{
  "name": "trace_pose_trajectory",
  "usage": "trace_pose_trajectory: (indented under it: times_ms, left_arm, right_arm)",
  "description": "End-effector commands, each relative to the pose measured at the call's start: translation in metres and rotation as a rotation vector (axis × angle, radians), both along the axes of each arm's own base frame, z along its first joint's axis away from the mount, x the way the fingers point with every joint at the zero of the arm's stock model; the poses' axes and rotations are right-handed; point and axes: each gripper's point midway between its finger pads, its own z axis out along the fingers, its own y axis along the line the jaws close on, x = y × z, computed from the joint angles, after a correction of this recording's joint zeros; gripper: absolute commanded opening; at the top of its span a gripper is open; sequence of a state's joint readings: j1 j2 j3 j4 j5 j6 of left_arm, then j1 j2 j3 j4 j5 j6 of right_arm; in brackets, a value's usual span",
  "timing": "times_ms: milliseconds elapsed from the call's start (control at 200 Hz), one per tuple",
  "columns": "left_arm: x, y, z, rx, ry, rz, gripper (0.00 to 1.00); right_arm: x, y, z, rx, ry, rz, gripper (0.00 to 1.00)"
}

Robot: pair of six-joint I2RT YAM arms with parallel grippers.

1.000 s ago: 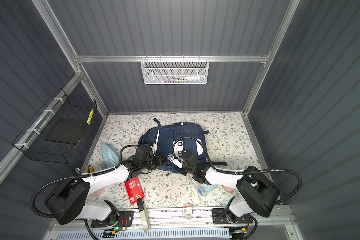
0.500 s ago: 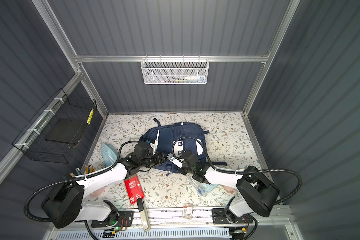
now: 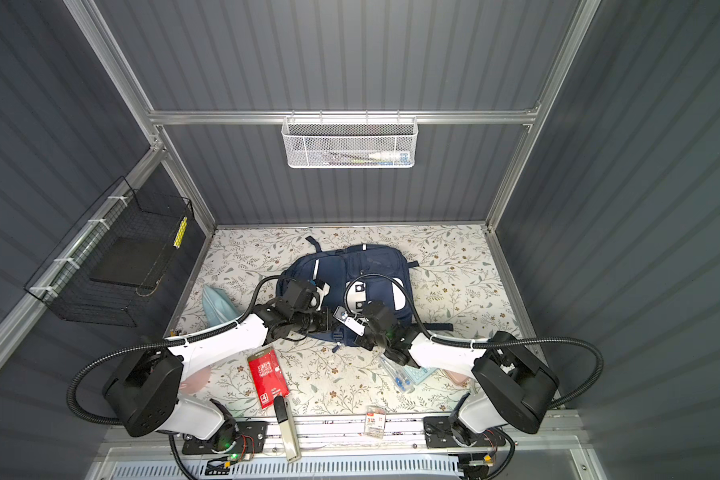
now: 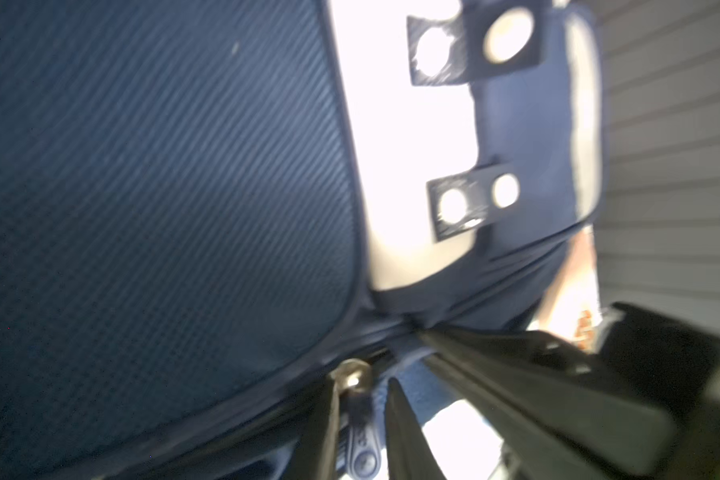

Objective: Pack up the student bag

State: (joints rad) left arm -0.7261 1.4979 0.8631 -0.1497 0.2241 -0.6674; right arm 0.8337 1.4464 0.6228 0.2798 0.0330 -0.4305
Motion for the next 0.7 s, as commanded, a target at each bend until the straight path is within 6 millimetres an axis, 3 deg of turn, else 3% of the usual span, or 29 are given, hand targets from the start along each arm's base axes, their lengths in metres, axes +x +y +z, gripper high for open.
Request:
trace_pose_trajectory:
  times_ms: [0, 105, 200, 345, 415, 495, 600, 695]
  left_arm:
    - [-0.007, 0.013, -0.017, 0.155, 0.011, -0.034, 0.2]
    - [-0.009, 0.023, -0.028, 0.293, 0.0, -0.042, 0.24]
    - [-0.01, 0.023, -0.034, 0.299, -0.007, -0.042, 0.23]
    - [-0.007, 0.019, -0.022, 0.34, -0.073, -0.055, 0.23]
    - [-0.008, 0.013, -0.022, 0.354, -0.086, -0.077, 0.37]
    - [-0.012, 0.006, -0.024, 0.354, -0.086, -0.091, 0.37]
    - [-0.009, 0.004, -0.024, 0.339, -0.098, -0.082, 0.31]
    - [-0.006, 0.002, -0.018, 0.336, -0.115, -0.085, 0.13]
  right_arm:
    - [-0.003, 0.0, -0.007, -0.016, 0.035, -0.001, 0.0]
    - [-0.003, 0.001, -0.006, -0.009, 0.036, -0.001, 0.0]
    - [-0.003, 0.001, -0.006, -0.004, 0.037, -0.003, 0.0]
    - [-0.004, 0.001, -0.007, -0.005, 0.045, -0.003, 0.0]
    - [-0.004, 0.002, -0.008, -0.003, 0.049, -0.004, 0.0]
    - [-0.004, 0.003, -0.008, -0.001, 0.052, -0.004, 0.0]
    - [-0.004, 0.002, -0.009, -0.001, 0.055, -0.006, 0.0]
    - [-0.006, 0.001, -0.011, -0.003, 0.06, -0.004, 0.0]
